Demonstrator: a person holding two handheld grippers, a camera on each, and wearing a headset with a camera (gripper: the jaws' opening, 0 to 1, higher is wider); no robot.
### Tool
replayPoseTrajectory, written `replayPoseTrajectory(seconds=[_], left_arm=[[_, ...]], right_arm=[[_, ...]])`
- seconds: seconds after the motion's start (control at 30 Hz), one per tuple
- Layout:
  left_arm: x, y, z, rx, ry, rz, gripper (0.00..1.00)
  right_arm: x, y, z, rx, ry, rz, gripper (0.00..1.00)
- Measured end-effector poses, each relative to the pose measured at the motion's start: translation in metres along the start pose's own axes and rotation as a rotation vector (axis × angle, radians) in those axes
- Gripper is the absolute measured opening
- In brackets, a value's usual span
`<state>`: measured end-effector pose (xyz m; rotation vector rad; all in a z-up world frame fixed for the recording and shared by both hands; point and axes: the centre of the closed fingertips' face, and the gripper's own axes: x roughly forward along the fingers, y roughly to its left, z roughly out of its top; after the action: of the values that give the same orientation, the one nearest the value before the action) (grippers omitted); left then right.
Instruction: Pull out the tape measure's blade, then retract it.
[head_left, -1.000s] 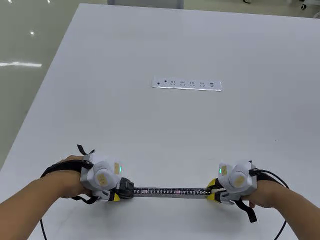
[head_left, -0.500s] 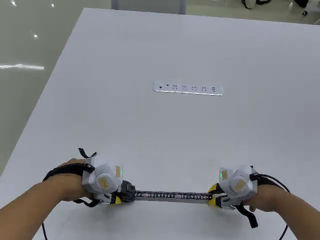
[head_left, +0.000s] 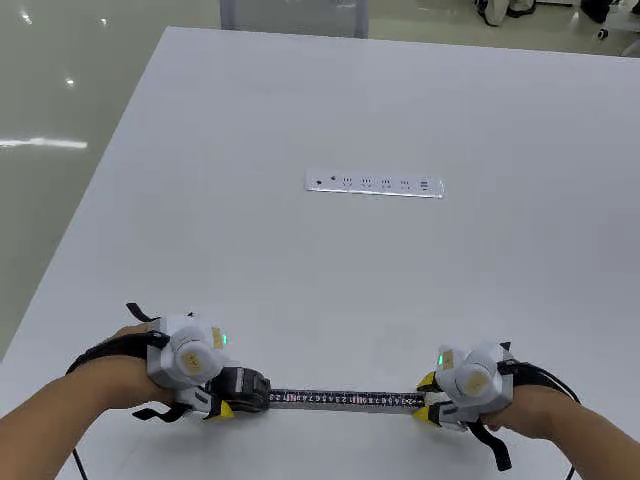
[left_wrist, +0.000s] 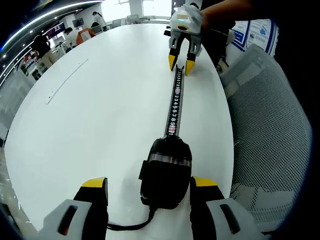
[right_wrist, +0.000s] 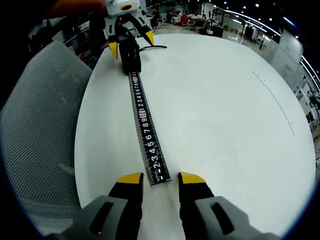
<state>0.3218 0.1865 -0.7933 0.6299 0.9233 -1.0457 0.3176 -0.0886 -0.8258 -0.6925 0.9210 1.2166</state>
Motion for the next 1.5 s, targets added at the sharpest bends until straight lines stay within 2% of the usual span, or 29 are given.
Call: replayPoseTrajectory(seconds=[0.07,0.13,0.2,0.23,0.3,0.33,0.37,0.4,0.5,0.53,0.6,0.63,0.67,0.73,0.77,0.83,0.9,1.0,1.07,1.2,1.27,1.3,1.33,1.4,1.43,1.5], left_arm=[[-0.002,-0.001,0.001,-0.076,-0.035,0.001,0.70],[-0.003,0.000,0.002,-0.133,-0.073,0.010,0.76],[-0.004,0.003,-0.001,-0.175,-0.093,0.037,0.82],[-0.007,0.011,-0.001,-0.205,-0.115,0.089,0.89],[-0.012,0.017,-0.004,-0.291,-0.148,0.133,0.98],[-0.015,0.019,-0.005,-0.320,-0.169,0.139,1.00],[-0.020,0.022,-0.006,-0.350,-0.196,0.162,1.00],[-0.023,0.025,-0.008,-0.366,-0.207,0.183,1.00],[-0.036,0.036,-0.016,-0.403,-0.241,0.271,1.00],[-0.041,0.038,-0.019,-0.441,-0.262,0.285,1.00],[-0.046,0.036,-0.022,-0.487,-0.288,0.283,1.00],[-0.050,0.037,-0.023,-0.520,-0.319,0.301,1.00],[-0.052,0.036,-0.024,-0.535,-0.336,0.308,1.00],[-0.057,0.032,-0.029,-0.545,-0.345,0.321,1.00],[-0.059,0.031,-0.028,-0.538,-0.363,0.329,1.00],[-0.062,0.025,-0.032,-0.538,-0.366,0.338,1.00],[-0.066,0.021,-0.034,-0.542,-0.392,0.349,1.00],[-0.071,0.016,-0.039,-0.555,-0.416,0.365,1.00],[-0.071,0.009,-0.042,-0.568,-0.417,0.356,1.00],[-0.073,0.000,-0.049,-0.585,-0.423,0.366,1.00],[-0.071,-0.008,-0.055,-0.598,-0.400,0.354,0.99],[-0.068,-0.010,-0.058,-0.590,-0.395,0.364,0.99],[-0.068,-0.010,-0.060,-0.576,-0.394,0.383,1.00],[-0.068,-0.016,-0.062,-0.587,-0.402,0.383,1.00],[-0.069,-0.018,-0.062,-0.601,-0.414,0.379,1.00],[-0.073,-0.022,-0.058,-0.587,-0.444,0.393,1.00]], right_arm=[[-0.002,0.001,-0.001,0.020,-0.006,-0.006,0.32],[-0.005,0.000,-0.001,0.034,-0.019,-0.024,0.35],[-0.009,-0.001,0.000,0.053,-0.033,-0.038,0.38],[-0.012,-0.002,0.002,0.067,-0.050,-0.054,0.40],[-0.018,-0.003,0.008,0.100,-0.093,-0.081,0.43],[-0.021,-0.004,0.010,0.122,-0.114,-0.096,0.44],[-0.026,-0.008,0.012,0.127,-0.137,-0.136,0.45],[-0.030,-0.010,0.012,0.115,-0.144,-0.162,0.44],[-0.039,-0.006,0.013,0.147,-0.181,-0.187,0.50],[-0.043,-0.006,0.012,0.172,-0.195,-0.196,0.52],[-0.050,-0.008,0.013,0.220,-0.244,-0.228,0.56],[-0.055,-0.011,0.011,0.234,-0.264,-0.262,0.59],[-0.059,-0.010,0.009,0.255,-0.268,-0.270,0.62],[-0.065,-0.004,0.004,0.258,-0.276,-0.271,0.64],[-0.068,-0.003,0.002,0.250,-0.282,-0.288,0.63],[-0.076,-0.002,-0.003,0.257,-0.293,-0.328,0.64],[-0.083,0.000,-0.004,0.287,-0.324,-0.359,0.69],[-0.090,0.002,-0.010,0.324,-0.341,-0.393,0.78],[-0.095,0.005,-0.013,0.349,-0.357,-0.406,0.84],[-0.100,0.011,-0.017,0.345,-0.387,-0.428,0.96],[-0.103,0.012,-0.021,0.361,-0.399,-0.444,0.98],[-0.103,0.015,-0.024,0.371,-0.409,-0.446,0.98],[-0.103,0.016,-0.026,0.376,-0.413,-0.449,0.99],[-0.100,0.023,-0.032,0.399,-0.401,-0.437,1.00],[-0.100,0.026,-0.036,0.401,-0.384,-0.444,1.00],[-0.101,0.034,-0.041,0.399,-0.373,-0.451,1.00]])
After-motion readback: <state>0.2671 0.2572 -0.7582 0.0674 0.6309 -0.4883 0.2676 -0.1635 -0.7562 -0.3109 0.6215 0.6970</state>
